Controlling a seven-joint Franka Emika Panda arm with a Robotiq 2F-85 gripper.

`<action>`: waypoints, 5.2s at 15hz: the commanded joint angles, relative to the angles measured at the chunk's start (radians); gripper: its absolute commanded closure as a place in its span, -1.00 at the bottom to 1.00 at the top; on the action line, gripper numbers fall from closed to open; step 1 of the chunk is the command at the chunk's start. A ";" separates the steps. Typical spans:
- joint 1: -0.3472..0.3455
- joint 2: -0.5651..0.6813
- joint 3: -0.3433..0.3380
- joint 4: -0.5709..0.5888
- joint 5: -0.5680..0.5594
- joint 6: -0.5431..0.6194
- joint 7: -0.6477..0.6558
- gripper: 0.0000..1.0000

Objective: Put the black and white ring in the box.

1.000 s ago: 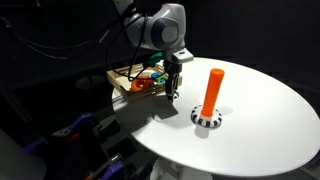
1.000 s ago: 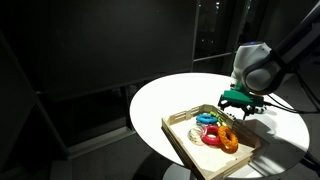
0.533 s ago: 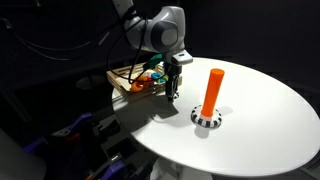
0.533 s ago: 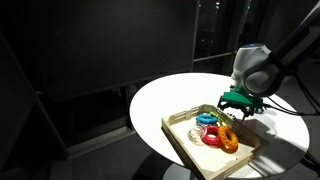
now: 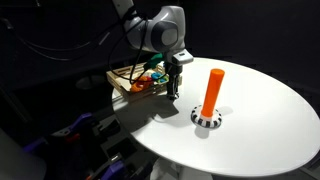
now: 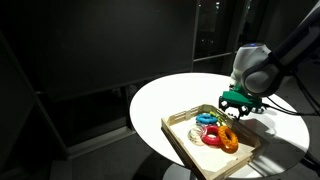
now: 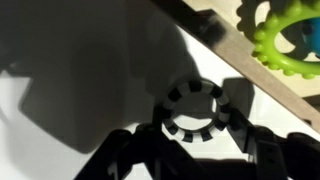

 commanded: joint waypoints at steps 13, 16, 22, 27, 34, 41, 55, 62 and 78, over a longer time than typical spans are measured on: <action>-0.017 -0.103 0.008 -0.023 0.024 -0.017 -0.029 0.17; -0.043 -0.134 0.046 -0.027 0.061 -0.022 -0.070 0.17; -0.113 -0.167 0.160 -0.016 0.232 -0.042 -0.240 0.17; -0.144 -0.161 0.214 0.001 0.365 -0.084 -0.375 0.17; -0.126 -0.145 0.192 0.007 0.357 -0.181 -0.429 -1.00; -0.124 -0.172 0.157 0.013 0.298 -0.356 -0.527 -1.00; -0.140 -0.375 0.093 -0.004 0.035 -0.712 -0.648 -1.00; -0.169 -0.550 0.099 -0.059 -0.042 -0.709 -0.665 -1.00; -0.214 -0.838 0.087 -0.122 -0.034 -0.694 -1.020 -1.00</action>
